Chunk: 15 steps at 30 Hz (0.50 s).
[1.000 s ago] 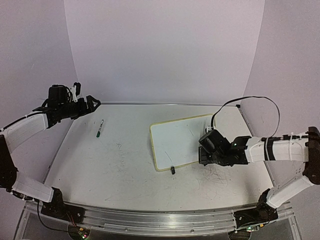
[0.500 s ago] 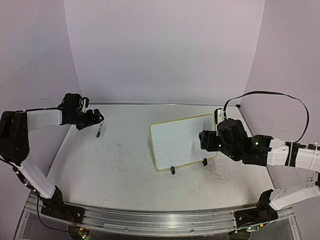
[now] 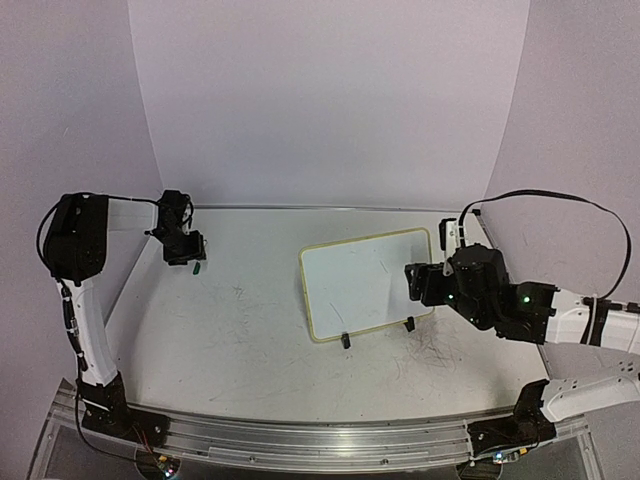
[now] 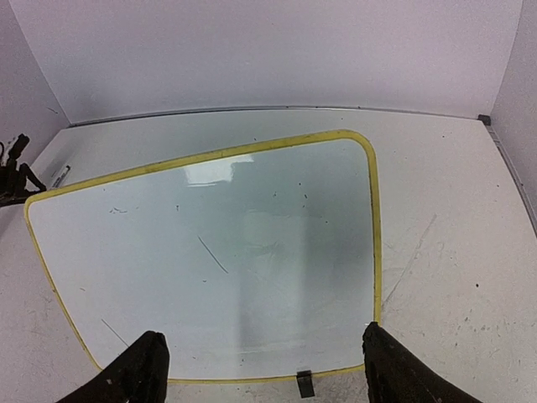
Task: Write a sentence on the whiteboard
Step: Pick up the whiteboard marker from the corner of the board.
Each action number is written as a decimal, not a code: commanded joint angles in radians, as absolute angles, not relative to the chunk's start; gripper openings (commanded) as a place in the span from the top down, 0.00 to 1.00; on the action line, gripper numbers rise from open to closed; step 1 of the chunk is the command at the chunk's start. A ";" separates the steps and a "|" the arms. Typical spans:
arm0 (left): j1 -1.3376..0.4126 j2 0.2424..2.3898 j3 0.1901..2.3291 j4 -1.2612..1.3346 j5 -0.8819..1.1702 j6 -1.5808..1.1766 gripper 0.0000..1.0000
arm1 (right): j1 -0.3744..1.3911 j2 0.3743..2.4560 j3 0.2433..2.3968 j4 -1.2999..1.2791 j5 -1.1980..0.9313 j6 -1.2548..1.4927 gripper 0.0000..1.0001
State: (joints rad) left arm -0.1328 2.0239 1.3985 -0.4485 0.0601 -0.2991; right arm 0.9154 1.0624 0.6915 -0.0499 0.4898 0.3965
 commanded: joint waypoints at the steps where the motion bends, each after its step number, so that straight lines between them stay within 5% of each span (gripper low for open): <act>1: -0.148 2.068 1.458 -0.535 -0.031 -0.257 0.45 | 0.917 1.032 0.683 -0.012 0.499 0.388 0.20; 15: -0.224 2.106 1.447 -0.543 -0.154 -0.204 0.63 | 0.917 1.052 0.723 -0.014 0.469 0.407 0.20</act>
